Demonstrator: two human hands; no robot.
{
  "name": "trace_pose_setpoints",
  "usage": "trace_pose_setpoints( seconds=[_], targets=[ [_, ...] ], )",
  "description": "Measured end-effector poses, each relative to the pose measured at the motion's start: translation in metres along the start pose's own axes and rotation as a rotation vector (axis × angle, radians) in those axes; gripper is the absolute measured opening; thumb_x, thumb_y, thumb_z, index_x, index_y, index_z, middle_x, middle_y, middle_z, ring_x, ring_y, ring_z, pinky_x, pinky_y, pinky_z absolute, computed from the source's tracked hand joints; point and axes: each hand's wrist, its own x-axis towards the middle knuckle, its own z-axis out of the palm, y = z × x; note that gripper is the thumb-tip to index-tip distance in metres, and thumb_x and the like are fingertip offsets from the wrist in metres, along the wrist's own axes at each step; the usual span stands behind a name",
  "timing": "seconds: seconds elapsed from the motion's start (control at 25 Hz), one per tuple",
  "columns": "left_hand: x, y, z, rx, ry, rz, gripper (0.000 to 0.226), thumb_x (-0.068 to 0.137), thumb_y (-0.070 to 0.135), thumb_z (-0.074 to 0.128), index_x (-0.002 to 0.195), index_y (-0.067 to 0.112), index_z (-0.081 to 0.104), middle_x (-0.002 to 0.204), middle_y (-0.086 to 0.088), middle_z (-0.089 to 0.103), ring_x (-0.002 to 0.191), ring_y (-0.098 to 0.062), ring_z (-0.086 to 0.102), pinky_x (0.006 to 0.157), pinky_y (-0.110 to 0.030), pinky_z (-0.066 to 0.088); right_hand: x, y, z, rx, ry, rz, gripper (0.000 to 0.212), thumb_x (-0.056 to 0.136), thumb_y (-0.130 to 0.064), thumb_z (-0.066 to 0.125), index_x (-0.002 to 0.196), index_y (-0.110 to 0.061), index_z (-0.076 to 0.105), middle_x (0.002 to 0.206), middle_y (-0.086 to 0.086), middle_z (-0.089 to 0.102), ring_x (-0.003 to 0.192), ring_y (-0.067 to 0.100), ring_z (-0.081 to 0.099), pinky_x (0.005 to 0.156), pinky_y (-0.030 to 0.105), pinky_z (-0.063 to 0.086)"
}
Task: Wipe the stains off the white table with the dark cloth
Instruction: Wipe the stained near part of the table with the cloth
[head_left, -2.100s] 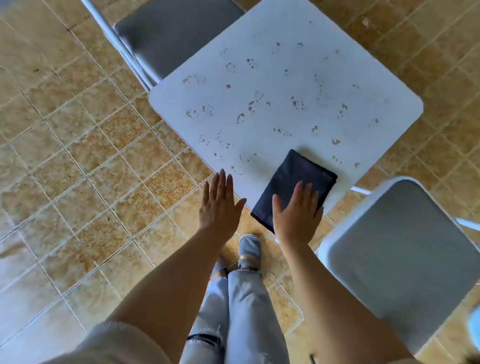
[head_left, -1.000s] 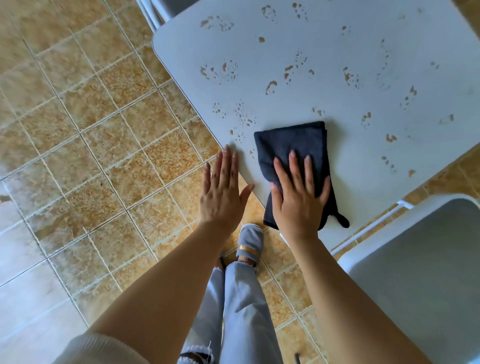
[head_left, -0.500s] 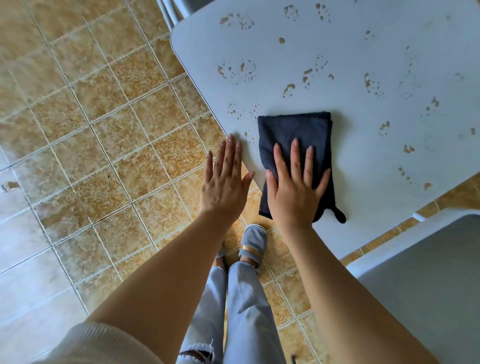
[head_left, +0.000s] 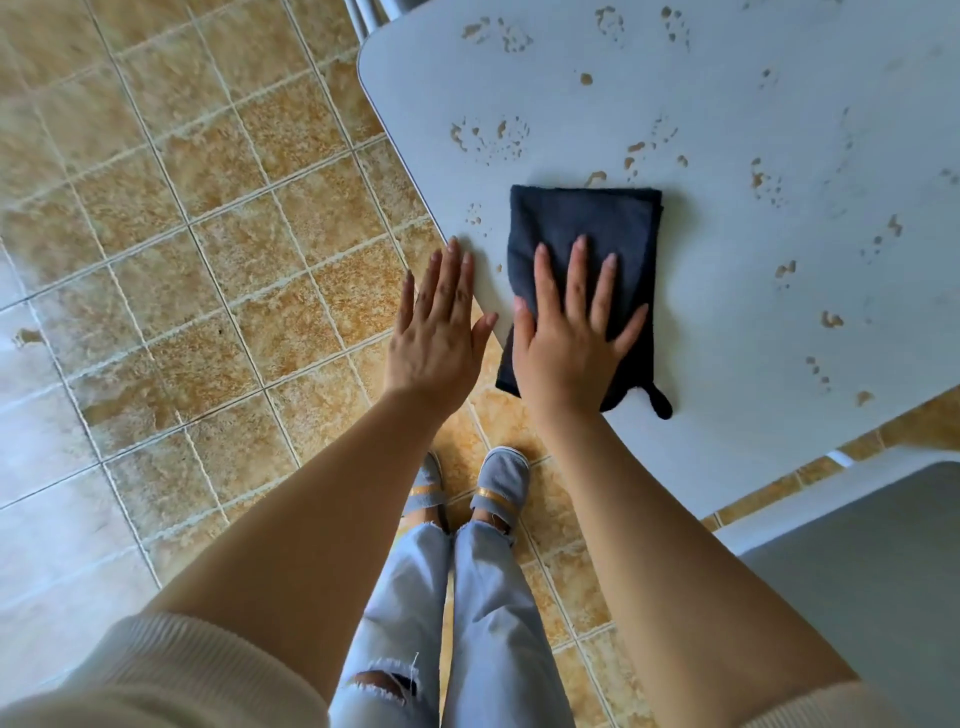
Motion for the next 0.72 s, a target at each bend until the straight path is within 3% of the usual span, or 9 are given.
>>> trace_pose_setpoints(
  seconds=[0.24, 0.36, 0.48, 0.72],
  targets=[
    [0.006, -0.007, -0.005, -0.03, 0.009, 0.04, 0.063, 0.103, 0.046, 0.012, 0.155, 0.014, -0.002, 0.162, -0.003, -0.008, 0.149, -0.016, -0.011, 0.121, -0.037, -0.008, -0.023, 0.037, -0.02, -0.077, -0.032, -0.184, 0.06, 0.099, -0.066, 0.037, 0.152, -0.036, 0.038, 0.161, -0.001, 0.036, 0.148, 0.03, 0.035, 0.109, 0.065, 0.029],
    [0.013, -0.015, -0.006, -0.049, 0.028, 0.051, 0.061, 0.105, 0.043, 0.016, 0.156, 0.013, 0.001, 0.163, -0.004, -0.004, 0.149, -0.016, -0.009, 0.121, -0.037, -0.006, -0.005, 0.027, -0.017, -0.092, -0.121, -0.158, 0.066, 0.097, -0.069, 0.033, 0.156, -0.04, 0.025, 0.167, 0.0, 0.02, 0.154, 0.032, 0.018, 0.11, 0.075, 0.019],
    [0.035, -0.026, -0.011, -0.062, 0.032, 0.059, 0.06, 0.105, 0.04, 0.019, 0.156, 0.012, 0.003, 0.163, -0.005, -0.002, 0.149, -0.017, -0.007, 0.121, -0.037, -0.006, 0.009, -0.007, -0.003, -0.043, -0.09, -0.067, 0.057, 0.101, -0.058, 0.033, 0.156, -0.042, 0.024, 0.167, 0.0, 0.019, 0.155, 0.032, 0.014, 0.111, 0.075, 0.019],
    [0.069, -0.055, -0.022, -0.03, 0.035, 0.052, 0.059, 0.105, 0.042, 0.014, 0.156, 0.013, 0.001, 0.163, -0.004, -0.005, 0.149, -0.017, -0.009, 0.121, -0.037, -0.007, -0.005, 0.003, -0.005, -0.066, -0.088, -0.183, 0.053, 0.105, -0.045, 0.033, 0.157, -0.033, 0.028, 0.166, -0.001, 0.023, 0.154, 0.025, 0.018, 0.117, 0.062, 0.023]
  ],
)
